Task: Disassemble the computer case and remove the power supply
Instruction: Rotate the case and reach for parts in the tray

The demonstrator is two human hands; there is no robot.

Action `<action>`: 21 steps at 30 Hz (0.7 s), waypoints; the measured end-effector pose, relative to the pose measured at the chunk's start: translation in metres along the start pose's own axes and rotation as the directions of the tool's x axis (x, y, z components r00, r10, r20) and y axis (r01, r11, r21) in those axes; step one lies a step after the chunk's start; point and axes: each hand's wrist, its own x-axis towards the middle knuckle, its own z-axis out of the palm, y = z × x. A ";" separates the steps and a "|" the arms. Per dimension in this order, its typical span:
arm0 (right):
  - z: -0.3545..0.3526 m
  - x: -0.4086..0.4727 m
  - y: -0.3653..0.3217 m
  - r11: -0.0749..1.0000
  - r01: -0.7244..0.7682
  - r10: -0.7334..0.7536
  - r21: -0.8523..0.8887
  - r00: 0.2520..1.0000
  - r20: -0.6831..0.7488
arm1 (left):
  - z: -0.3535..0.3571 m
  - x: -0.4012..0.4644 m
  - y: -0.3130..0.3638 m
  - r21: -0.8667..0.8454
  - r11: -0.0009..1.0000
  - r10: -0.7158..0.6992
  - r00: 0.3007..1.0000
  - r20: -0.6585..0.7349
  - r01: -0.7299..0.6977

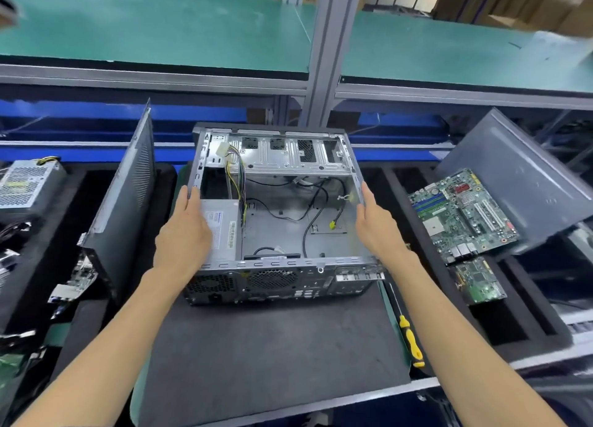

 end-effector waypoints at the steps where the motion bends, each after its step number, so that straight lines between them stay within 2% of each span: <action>1: 0.000 -0.001 0.000 1.000 -0.002 0.002 0.018 1.000 -0.005 | 0.000 0.003 -0.002 0.000 1.000 0.009 1.000 0.000 -0.009; 6: -0.004 -0.006 0.004 0.967 -0.122 0.130 0.223 0.991 -0.023 | -0.003 0.004 -0.003 -0.051 0.998 0.024 1.000 0.007 -0.023; 8: -0.008 -0.008 0.014 0.954 -0.156 0.174 0.257 0.984 -0.047 | -0.006 0.000 0.000 -0.039 0.997 0.067 0.997 -0.037 -0.069; 10: -0.015 -0.013 0.029 0.955 -0.168 0.196 0.243 0.976 -0.095 | -0.006 -0.005 0.009 -0.015 0.981 0.187 0.971 -0.148 -0.191; 13: -0.024 -0.020 0.057 0.959 -0.178 0.212 0.222 0.967 -0.143 | -0.001 -0.021 0.043 -0.110 0.944 0.276 0.928 -0.249 -0.310; 17: -0.031 -0.036 0.093 0.970 -0.187 0.206 0.157 0.972 -0.117 | 0.019 -0.050 0.105 -0.226 0.857 0.412 0.879 -0.240 -0.463; 21: -0.020 -0.075 0.133 0.969 -0.232 0.230 0.091 0.973 0.024 | 0.046 -0.088 0.148 -0.320 0.814 0.445 0.874 -0.193 -0.485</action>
